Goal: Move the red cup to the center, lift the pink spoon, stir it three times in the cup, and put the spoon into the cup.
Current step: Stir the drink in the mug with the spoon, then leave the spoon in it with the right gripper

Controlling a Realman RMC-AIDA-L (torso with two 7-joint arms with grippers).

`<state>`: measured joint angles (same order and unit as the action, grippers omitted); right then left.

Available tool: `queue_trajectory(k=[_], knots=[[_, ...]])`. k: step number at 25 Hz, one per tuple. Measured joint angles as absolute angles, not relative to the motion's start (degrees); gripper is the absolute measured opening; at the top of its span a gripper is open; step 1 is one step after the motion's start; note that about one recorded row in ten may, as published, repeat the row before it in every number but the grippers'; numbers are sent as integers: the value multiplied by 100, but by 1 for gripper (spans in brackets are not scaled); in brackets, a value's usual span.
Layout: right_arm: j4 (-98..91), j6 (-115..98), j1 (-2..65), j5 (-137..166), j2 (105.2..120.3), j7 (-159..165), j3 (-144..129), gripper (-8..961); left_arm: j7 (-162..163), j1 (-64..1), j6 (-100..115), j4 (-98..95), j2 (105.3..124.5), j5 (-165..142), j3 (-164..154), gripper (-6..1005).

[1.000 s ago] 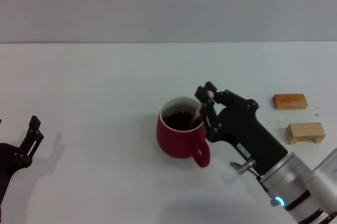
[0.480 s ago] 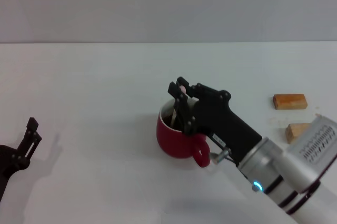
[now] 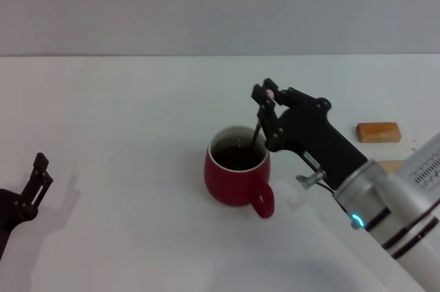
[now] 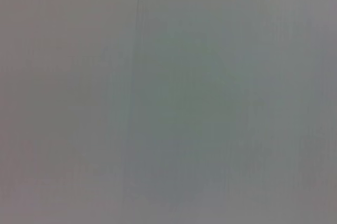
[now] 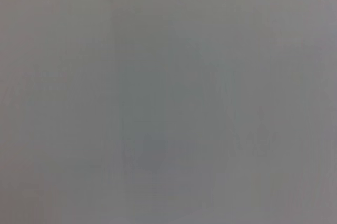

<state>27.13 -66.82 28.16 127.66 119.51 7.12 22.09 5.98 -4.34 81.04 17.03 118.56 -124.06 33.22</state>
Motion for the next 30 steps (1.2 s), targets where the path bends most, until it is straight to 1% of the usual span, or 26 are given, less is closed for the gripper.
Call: queue_trajectory(k=[10, 15, 19, 30], knots=[[2908, -6979, 2250, 12898, 11934, 711, 2113, 7, 598, -486, 8074, 1696, 11848, -12406, 3322, 860], [3108, -6956, 2142, 13212, 11957, 713, 2091, 6, 598, -486, 8075, 1696, 11847, -12417, 3322, 860], [3188, -6921, 2204, 13308, 11971, 750, 1987, 6, 598, -482, 8084, 1696, 11847, -12435, 3322, 860], [3142, -6495, 2785, 13278, 11980, 729, 1999, 6, 598, -477, 8089, 1696, 11851, -12437, 3322, 859]])
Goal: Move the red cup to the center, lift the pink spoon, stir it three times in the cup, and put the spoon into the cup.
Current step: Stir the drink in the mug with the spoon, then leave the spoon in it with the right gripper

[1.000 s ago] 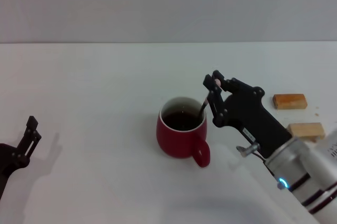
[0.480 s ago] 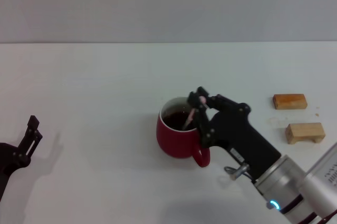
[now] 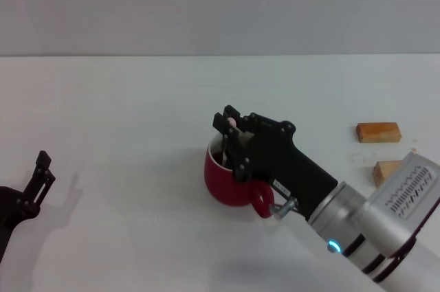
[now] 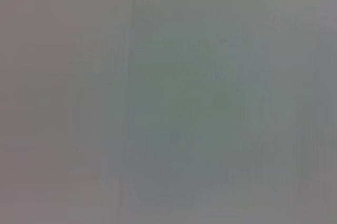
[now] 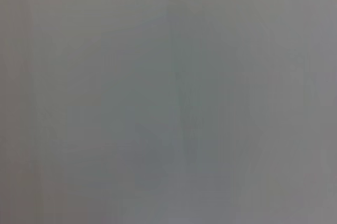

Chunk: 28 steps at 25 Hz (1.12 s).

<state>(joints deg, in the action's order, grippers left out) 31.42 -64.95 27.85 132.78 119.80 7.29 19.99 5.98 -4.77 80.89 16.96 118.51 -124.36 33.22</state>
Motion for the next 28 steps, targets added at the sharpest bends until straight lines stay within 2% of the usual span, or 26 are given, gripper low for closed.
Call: queue_trajectory(k=[13, 20, 28], knots=[[2667, -6455, 2925, 13270, 11968, 720, 2461, 5, 598, -525, 8050, 1696, 11856, -12436, 3322, 860], [2951, -6691, 2295, 13309, 11943, 443, 2371, 5, 598, -549, 8050, 1697, 11856, -12436, 3322, 860], [3200, -6686, 2035, 13317, 11936, 385, 2158, 16, 598, -546, 8050, 1696, 11856, -12437, 3322, 860]])
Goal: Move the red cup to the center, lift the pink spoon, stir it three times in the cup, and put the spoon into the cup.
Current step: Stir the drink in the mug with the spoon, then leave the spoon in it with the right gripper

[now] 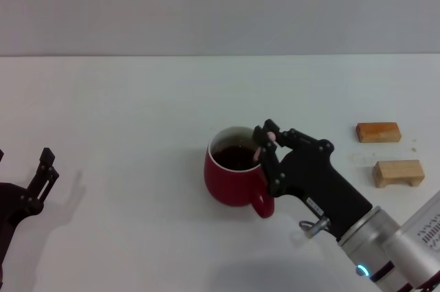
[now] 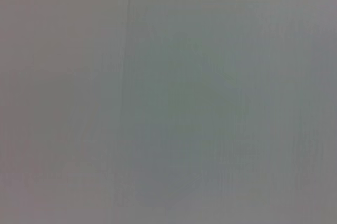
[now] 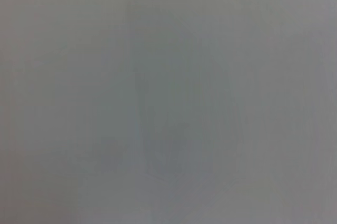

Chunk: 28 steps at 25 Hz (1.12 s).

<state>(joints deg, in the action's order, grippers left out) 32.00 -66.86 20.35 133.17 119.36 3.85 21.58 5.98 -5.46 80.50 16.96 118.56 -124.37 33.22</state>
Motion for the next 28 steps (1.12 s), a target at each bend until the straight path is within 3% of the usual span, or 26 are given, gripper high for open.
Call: queue_trajectory(k=[17, 24, 28], knots=[[3268, -6145, 2946, 13314, 11954, 500, 2089, 48, 598, -534, 8055, 1696, 11854, -12436, 3322, 859], [3272, -6308, 2821, 13324, 11943, 498, 2054, 62, 598, -493, 8065, 1696, 11847, -12412, 3322, 859], [3251, -6327, 2687, 13325, 11935, 498, 2091, 137, 598, -492, 8069, 1696, 11847, -12404, 3322, 859]])
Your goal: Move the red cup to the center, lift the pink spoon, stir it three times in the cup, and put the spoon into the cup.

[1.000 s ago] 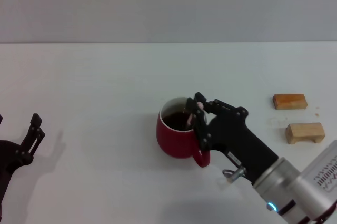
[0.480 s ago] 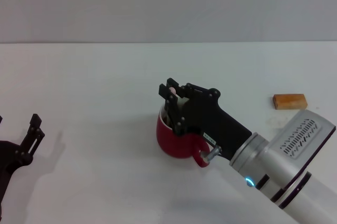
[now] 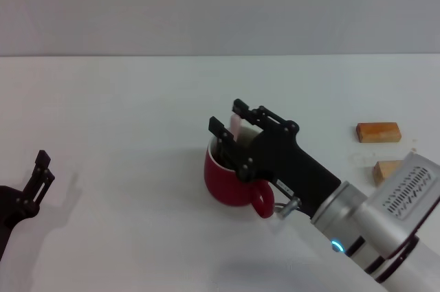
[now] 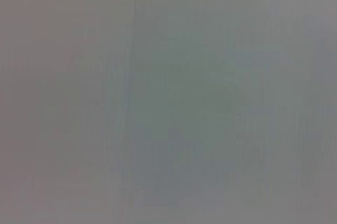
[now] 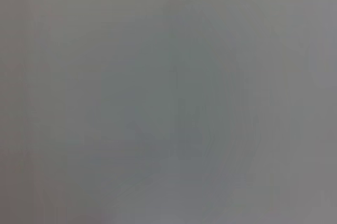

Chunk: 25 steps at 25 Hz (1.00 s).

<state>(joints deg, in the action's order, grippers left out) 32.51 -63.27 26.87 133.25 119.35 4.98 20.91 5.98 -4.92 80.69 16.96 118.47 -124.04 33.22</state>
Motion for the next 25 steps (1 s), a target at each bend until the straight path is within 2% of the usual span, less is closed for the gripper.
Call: queue_trajectory(k=[7, 9, 12, 14, 15, 19, 25], knots=[[3207, -6955, 2337, 13312, 11919, 463, 2122, 269, 591, -492, 8094, 1696, 11853, -12401, 3349, 859], [3165, -7333, 2103, 13292, 11904, 464, 2218, 507, 590, -492, 8095, 1696, 11854, -12401, 3359, 859], [3149, -7541, 1856, 13282, 11899, 465, 2445, 617, 587, -492, 8095, 1696, 11854, -12400, 3365, 860], [3125, -7745, 1320, 13275, 11918, 416, 3146, 691, 581, -497, 8095, 1697, 11851, -12402, 3366, 860], [3125, -7745, 1320, 13275, 11918, 416, 3146, 691, 581, -497, 8095, 1697, 11851, -12402, 3366, 860], [2757, -8275, 589, 12608, 11944, 329, 4253, 691, 543, -500, 8089, 1696, 11852, -12402, 3366, 860], [2214, -8738, 402, 11635, 11922, 327, 4338, 691, 535, -494, 8090, 1657, 11856, -12394, 3374, 860]])
